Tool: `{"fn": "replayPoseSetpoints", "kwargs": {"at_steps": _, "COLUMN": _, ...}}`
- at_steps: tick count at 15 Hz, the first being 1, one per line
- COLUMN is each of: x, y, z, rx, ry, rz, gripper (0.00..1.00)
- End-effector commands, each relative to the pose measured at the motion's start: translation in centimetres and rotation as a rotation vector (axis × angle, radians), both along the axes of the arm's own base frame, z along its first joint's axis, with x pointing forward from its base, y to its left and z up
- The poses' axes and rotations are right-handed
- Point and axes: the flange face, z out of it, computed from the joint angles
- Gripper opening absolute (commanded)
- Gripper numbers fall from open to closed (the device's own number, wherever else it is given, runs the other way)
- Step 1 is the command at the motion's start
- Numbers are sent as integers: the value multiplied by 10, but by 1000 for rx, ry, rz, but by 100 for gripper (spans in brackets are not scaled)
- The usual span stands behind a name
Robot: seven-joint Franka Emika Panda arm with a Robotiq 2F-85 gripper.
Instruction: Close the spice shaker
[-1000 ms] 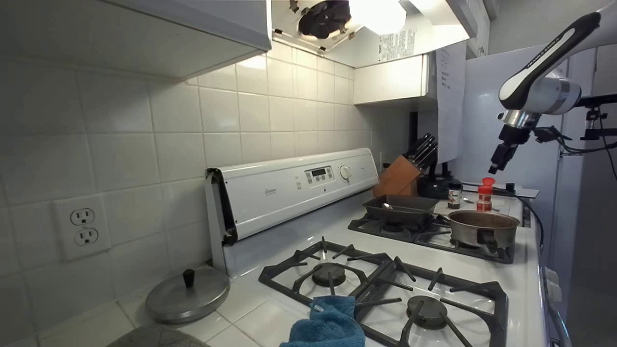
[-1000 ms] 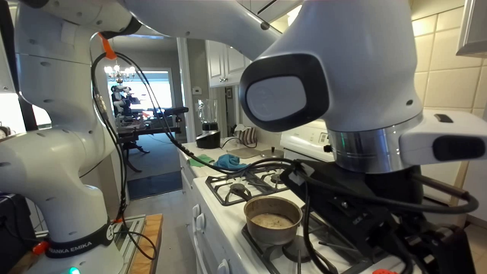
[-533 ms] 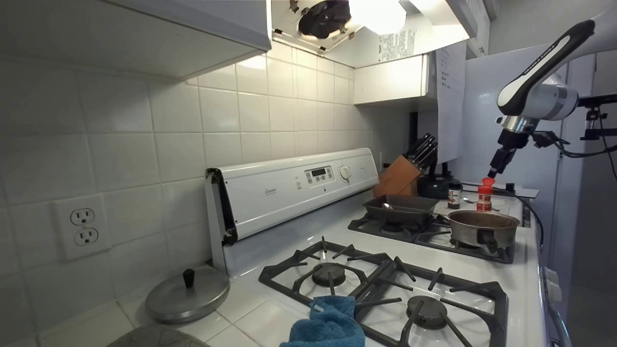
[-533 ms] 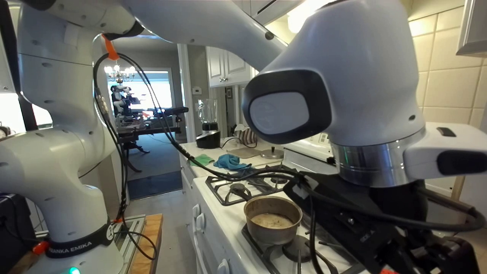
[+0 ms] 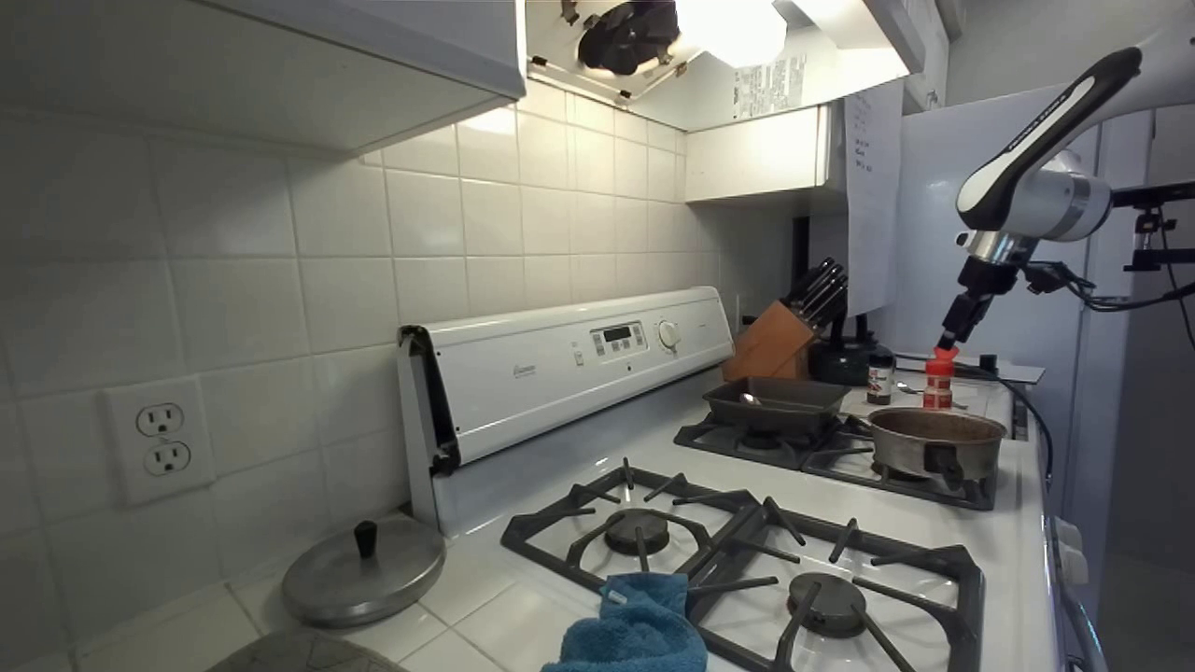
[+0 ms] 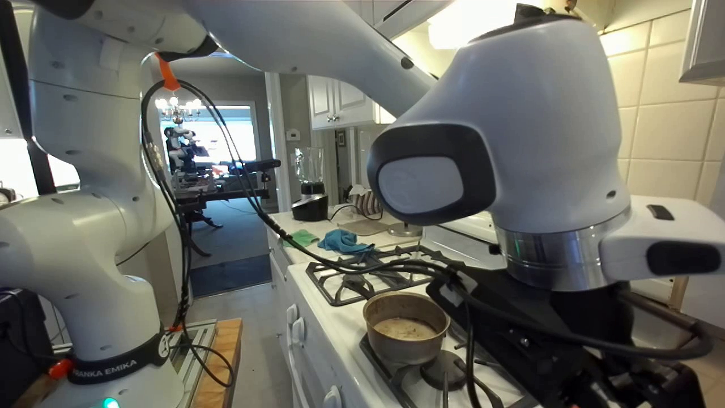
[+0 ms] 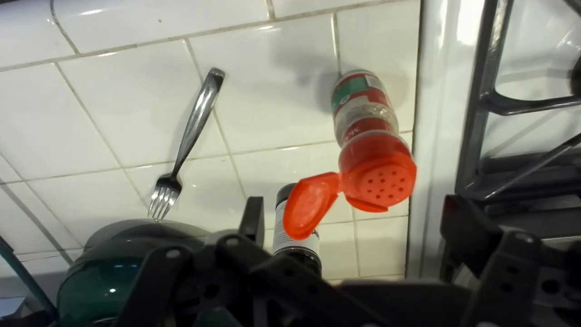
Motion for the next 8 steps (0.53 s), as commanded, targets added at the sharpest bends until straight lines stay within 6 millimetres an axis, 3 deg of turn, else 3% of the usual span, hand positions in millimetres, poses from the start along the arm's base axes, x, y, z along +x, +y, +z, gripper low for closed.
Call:
{"fn": "replayPoseSetpoints", "kwargs": {"at_steps": 1, "x": 7, "y": -8, "z": -4, "rx": 5, "ry": -25, "rz": 7, "gripper": 100}}
{"fn": "replayPoseSetpoints", "kwargs": {"at_steps": 8, "x": 14, "y": -8, "z": -5, "rx": 19, "ry": -35, "rz": 17, "gripper": 100}}
